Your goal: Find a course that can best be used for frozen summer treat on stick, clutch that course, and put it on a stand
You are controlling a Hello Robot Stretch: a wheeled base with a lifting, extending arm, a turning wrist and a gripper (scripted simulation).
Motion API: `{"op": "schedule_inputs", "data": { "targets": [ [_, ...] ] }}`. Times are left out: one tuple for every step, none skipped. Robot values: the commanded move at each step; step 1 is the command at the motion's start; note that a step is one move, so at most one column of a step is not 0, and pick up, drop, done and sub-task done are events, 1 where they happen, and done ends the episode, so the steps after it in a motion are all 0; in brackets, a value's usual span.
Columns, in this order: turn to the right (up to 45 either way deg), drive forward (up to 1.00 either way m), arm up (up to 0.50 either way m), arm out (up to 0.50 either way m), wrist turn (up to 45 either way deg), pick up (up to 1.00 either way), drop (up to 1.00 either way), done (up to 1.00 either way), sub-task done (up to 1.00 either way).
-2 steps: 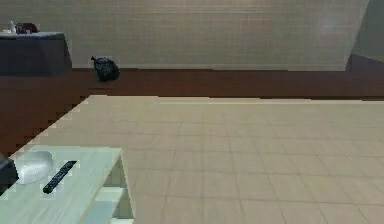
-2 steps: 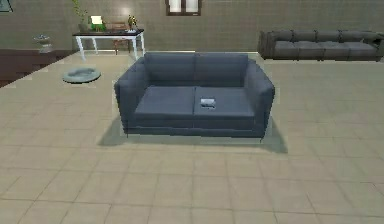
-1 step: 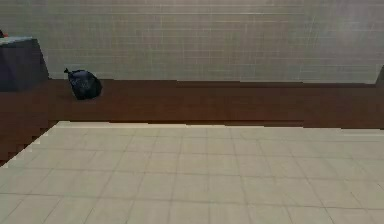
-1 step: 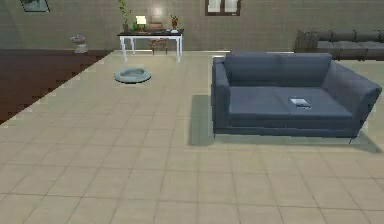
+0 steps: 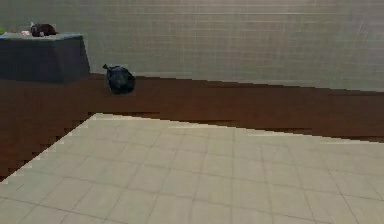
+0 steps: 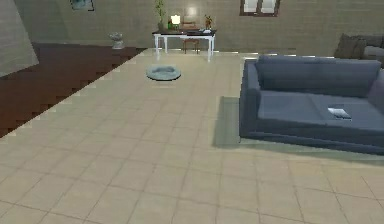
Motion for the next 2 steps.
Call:
{"op": "schedule_inputs", "data": {
  "targets": [
    [0.0,0.25,0.0,0.0,0.0,0.0,0.0,0.0,0.0],
    [-27.0,0.0,0.0,0.0,0.0,0.0,0.0,0.0,0.0]
  ]
}}
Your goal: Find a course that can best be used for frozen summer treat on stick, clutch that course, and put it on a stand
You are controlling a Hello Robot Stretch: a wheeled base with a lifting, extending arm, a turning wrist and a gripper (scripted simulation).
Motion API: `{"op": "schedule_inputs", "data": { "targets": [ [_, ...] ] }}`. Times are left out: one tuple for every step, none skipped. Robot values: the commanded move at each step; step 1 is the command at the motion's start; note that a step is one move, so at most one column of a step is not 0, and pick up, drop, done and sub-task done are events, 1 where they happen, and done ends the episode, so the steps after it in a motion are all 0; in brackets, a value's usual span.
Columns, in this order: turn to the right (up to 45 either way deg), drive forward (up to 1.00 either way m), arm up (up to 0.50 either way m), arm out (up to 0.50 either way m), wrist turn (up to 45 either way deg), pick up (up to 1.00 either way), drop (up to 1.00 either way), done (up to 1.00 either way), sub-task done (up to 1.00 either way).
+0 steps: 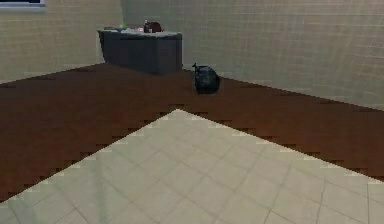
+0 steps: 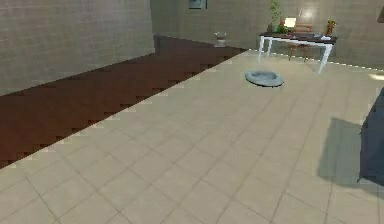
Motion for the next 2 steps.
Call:
{"op": "schedule_inputs", "data": {
  "targets": [
    [0.0,0.2,0.0,0.0,0.0,0.0,0.0,0.0,0.0],
    [-12.0,0.0,0.0,0.0,0.0,0.0,0.0,0.0,0.0]
  ]
}}
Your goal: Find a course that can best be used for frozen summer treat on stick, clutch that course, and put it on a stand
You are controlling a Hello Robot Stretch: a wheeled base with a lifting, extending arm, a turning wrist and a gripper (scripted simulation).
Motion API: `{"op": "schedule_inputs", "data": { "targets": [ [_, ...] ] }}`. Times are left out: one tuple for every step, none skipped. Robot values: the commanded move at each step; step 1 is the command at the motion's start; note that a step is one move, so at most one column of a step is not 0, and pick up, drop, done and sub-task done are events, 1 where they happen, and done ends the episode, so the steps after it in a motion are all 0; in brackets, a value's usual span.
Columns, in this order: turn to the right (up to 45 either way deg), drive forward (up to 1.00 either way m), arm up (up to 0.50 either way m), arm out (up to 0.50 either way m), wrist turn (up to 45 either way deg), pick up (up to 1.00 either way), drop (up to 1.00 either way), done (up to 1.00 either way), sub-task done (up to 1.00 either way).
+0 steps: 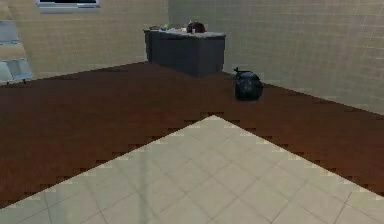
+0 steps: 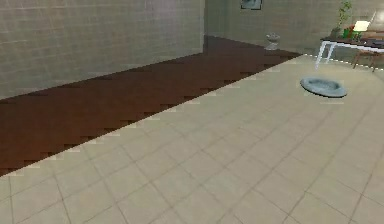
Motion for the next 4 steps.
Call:
{"op": "schedule_inputs", "data": {
  "targets": [
    [-3.0,0.0,0.0,0.0,0.0,0.0,0.0,0.0,0.0],
    [0.0,1.0,0.0,0.0,0.0,0.0,0.0,0.0,0.0],
    [0.0,1.0,0.0,0.0,0.0,0.0,0.0,0.0,0.0],
    [0.0,1.0,0.0,0.0,0.0,0.0,0.0,0.0,0.0]
  ]
}}
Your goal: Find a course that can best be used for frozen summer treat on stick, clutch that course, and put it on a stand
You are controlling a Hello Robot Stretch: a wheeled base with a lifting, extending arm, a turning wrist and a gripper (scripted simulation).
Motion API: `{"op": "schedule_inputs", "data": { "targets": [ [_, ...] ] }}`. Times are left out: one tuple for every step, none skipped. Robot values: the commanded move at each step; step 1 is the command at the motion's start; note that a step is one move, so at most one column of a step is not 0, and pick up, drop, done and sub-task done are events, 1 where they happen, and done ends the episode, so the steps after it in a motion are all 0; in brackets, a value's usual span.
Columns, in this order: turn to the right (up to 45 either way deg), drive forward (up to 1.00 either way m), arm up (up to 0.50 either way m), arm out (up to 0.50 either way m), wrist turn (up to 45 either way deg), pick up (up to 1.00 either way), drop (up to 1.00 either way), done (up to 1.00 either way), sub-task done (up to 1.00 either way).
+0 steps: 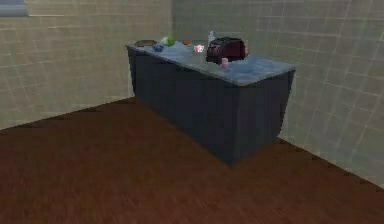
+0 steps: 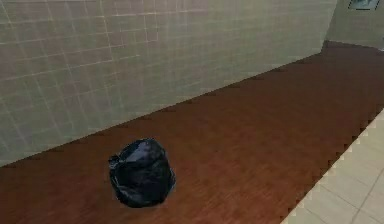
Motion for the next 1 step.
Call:
{"op": "schedule_inputs", "data": {
  "targets": [
    [0.0,1.0,0.0,0.0,0.0,0.0,0.0,0.0,0.0]
  ]
}}
